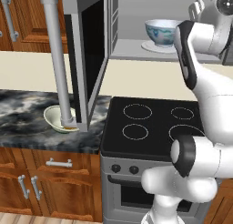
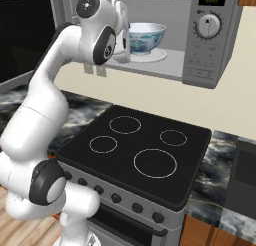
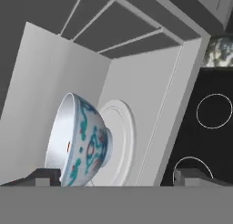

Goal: Place the bowl containing the onion and bell pepper in the microwave. Close the microwave door and press the start button to microwave the meal.

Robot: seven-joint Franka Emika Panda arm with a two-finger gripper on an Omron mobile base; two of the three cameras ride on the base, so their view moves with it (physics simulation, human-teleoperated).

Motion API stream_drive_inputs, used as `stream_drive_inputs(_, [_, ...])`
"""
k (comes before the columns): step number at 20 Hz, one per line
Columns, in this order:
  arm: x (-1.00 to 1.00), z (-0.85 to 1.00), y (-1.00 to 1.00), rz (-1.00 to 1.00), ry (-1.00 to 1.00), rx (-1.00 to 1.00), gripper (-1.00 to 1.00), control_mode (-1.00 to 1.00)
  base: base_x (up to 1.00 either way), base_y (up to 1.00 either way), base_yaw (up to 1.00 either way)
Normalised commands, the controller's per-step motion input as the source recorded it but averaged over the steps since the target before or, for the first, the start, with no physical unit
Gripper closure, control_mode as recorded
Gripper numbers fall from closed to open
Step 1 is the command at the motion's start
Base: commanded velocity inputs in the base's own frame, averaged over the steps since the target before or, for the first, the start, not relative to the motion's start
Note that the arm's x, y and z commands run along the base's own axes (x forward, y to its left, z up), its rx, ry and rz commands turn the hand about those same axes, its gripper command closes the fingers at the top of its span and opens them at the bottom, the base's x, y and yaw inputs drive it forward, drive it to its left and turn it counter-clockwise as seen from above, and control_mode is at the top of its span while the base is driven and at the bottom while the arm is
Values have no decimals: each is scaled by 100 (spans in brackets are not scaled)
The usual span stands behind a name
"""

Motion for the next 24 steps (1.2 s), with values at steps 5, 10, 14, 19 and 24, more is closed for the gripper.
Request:
stream_drive_inputs(5, [-100,4,18,16,12,-28,-100,-100,0,0,0])
stream_drive_inputs(10, [-100,2,65,36,9,-49,-100,-100,0,0,0])
stream_drive_inputs(14, [-100,1,86,43,9,-66,-100,-100,0,0,0])
stream_drive_inputs(19, [-100,9,80,45,12,-70,-100,-100,0,0,0])
stream_drive_inputs(24, [-100,37,54,44,6,-66,-100,-100,0,0,0])
